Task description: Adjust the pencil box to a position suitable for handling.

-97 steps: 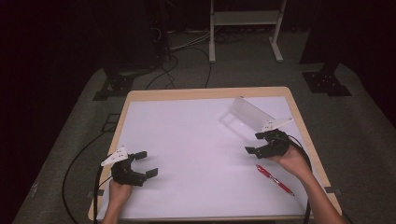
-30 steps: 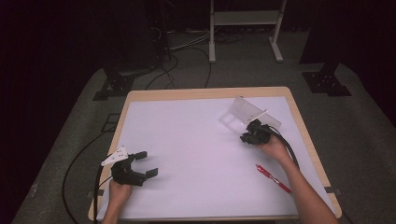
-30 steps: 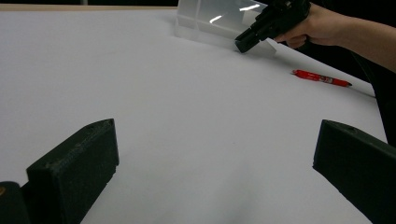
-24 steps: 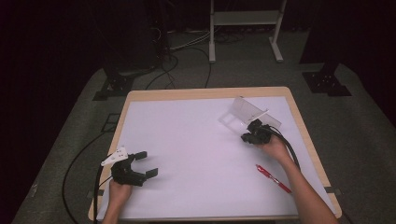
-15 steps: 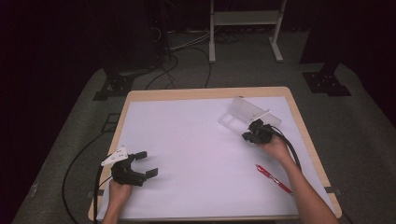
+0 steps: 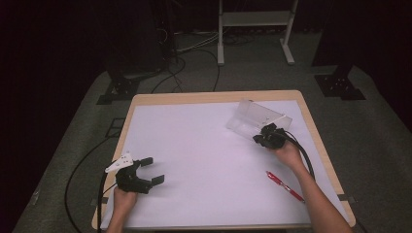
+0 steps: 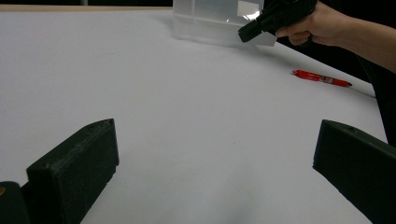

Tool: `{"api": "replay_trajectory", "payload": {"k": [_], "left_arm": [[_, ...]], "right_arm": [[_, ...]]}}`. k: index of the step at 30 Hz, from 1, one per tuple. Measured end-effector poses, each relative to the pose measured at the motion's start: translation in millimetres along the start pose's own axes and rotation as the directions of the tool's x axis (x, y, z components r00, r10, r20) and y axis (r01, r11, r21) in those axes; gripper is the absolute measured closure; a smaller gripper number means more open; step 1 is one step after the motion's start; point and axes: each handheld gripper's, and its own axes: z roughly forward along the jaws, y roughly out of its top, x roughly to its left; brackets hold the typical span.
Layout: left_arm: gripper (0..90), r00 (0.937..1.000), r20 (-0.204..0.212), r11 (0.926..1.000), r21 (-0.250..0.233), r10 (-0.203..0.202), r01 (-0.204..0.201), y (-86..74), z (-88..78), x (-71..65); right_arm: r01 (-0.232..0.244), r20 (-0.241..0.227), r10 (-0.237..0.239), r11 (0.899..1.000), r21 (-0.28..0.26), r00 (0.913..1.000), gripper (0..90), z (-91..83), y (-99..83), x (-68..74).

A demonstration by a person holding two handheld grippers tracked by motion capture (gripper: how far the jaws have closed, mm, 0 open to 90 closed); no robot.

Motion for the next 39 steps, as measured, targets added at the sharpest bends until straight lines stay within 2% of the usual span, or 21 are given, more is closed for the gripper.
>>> {"api": "replay_trajectory", "payload": {"k": [5,9,13,18,25,39], "left_arm": [[0.0,1.0,0.001,1.0,0.0,0.0,0.0,0.0,0.0,0.0],[0.0,1.0,0.001,1.0,0.0,0.0,0.0,0.0,0.0,0.0],[0.0,1.0,0.0,1.0,-0.003,-0.004,0.004,0.0,0.3,-0.2],[0.0,1.0,-0.001,1.0,-0.002,-0.003,0.003,0.0,0.3,-0.2],[0.0,1.0,0.001,1.0,0.002,-0.002,0.002,0.1,-0.1,-0.3],[0.0,1.0,0.003,1.0,0.0,-0.003,0.003,0.0,-0.3,0.2]], "right_arm": [[-0.005,0.004,0.005,1.0,-0.023,1.0,86.8,-4.4,0.3,-2.0],[-0.005,0.007,0.006,0.998,-0.062,1.0,86.7,-12.5,2.5,-1.8],[0.011,-0.011,-0.012,0.996,-0.088,0.9999,86.7,-22.2,5.3,4.0],[0.039,-0.056,-0.046,0.992,-0.12,0.9974,86.6,-33.5,4.8,13.5],[0.071,-0.092,-0.082,0.99,-0.121,0.9924,86.6,-39.2,-4.0,27.4],[0.116,-0.122,-0.13,0.987,-0.114,0.984,86.5,-44.8,-8.2,45.8]]}}
